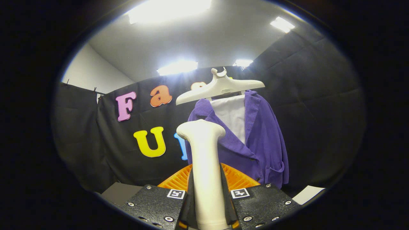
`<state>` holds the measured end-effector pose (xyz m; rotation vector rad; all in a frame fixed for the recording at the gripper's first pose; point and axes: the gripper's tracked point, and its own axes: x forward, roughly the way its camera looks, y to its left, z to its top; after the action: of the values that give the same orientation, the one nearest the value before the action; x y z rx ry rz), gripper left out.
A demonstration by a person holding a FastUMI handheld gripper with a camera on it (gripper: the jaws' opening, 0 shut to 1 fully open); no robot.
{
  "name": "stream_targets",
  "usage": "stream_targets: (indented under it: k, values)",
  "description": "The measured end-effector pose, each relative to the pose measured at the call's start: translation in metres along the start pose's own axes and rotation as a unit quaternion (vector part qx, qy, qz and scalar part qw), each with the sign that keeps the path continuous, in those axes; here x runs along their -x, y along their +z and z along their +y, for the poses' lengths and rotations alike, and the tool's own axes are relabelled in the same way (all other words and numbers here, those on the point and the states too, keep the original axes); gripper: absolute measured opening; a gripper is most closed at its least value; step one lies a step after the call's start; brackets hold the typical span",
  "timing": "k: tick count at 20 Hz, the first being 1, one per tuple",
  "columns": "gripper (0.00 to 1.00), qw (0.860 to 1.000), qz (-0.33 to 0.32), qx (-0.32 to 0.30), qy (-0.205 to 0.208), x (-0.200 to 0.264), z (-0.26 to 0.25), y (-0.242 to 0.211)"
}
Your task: Iron the clothes twice with a garment steamer, once on the left side and once on the right side.
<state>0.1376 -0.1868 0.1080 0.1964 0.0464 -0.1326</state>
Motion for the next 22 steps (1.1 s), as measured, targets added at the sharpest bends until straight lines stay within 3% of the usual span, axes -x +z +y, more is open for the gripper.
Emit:
stream_targets:
  k: [10, 16, 22]
  values:
    - [0.37, 0.999, 0.006, 0.026, -0.034, -0.053, -0.012, -0.028]
    - [0.38, 0.998, 0.017, 0.029, -0.051, -0.041, -0.029, -0.054]
    - [0.38, 0.996, 0.059, 0.034, -0.064, -0.027, -0.038, -0.11]
